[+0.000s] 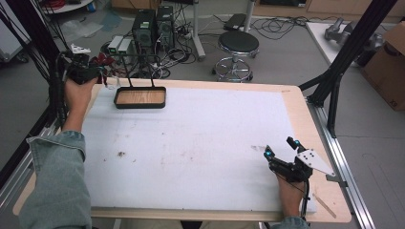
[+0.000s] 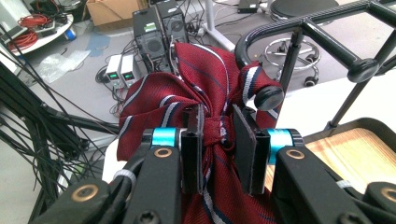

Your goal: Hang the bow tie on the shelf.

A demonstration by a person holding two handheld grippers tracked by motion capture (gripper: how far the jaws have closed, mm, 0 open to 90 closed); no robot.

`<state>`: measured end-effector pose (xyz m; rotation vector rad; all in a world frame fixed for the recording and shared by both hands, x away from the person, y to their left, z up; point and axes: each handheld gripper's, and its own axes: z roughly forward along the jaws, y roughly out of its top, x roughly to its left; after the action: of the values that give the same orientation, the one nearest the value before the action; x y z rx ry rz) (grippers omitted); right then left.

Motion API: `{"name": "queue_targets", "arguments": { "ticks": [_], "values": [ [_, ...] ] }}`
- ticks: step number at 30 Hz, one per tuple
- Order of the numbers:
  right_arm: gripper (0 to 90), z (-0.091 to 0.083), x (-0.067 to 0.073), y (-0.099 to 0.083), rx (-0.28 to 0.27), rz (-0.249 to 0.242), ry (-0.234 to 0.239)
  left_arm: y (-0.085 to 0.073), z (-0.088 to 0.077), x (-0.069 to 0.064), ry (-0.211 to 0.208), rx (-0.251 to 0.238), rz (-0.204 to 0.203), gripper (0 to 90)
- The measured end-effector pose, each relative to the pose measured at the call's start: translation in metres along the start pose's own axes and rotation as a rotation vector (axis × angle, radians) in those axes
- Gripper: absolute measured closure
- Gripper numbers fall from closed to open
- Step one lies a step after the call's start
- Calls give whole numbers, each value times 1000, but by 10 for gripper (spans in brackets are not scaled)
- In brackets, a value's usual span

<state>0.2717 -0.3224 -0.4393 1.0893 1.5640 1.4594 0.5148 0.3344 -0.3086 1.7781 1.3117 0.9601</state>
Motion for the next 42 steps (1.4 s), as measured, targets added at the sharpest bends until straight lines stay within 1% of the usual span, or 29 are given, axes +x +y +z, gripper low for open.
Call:
{"name": "queue_targets", "arguments": {
  "ticks": [3, 6, 7, 14, 15, 17, 20, 24, 27, 31, 35, 39, 42],
  "values": [
    [111, 0, 0, 0, 0, 0, 0, 0, -1, 1, 6, -5, -1, 719],
    [111, 0, 0, 0, 1, 0, 0, 1, -4, 2, 0, -9, -5, 685],
    [111, 0, 0, 0, 1, -1, -1, 1, -5, 3, 4, -12, -7, 664],
    [111, 0, 0, 0, -2, -4, -1, 3, -18, 8, 5, -43, -15, 625],
    [111, 0, 0, 0, -2, -6, 0, 3, -20, 8, 7, -53, -21, 622],
    [111, 0, 0, 0, -2, -6, 0, 2, -24, 10, 8, -55, -20, 616],
    [111, 1, 0, 0, -2, -5, -5, 0, -30, 11, 0, -71, -27, 598],
    [111, 0, -1, 0, 1, -4, -10, -2, -38, 10, -16, -91, -31, 570],
    [111, 2, -1, 0, 5, -6, -19, -3, -46, 8, -35, -114, -45, 536],
    [111, 2, -2, -1, 11, 3, -30, -4, -57, 6, -54, -145, -44, 517],
    [111, 2, -2, -1, 12, -4, -29, -5, -67, 3, -77, -175, -47, 497],
    [110, 2, -2, -1, 12, -1, -28, -6, -78, -2, -102, -210, -65, 447],
    [111, 3, -3, -1, 15, 0, -26, -7, -87, -8, -120, -231, -63, 423]
  ]
}}
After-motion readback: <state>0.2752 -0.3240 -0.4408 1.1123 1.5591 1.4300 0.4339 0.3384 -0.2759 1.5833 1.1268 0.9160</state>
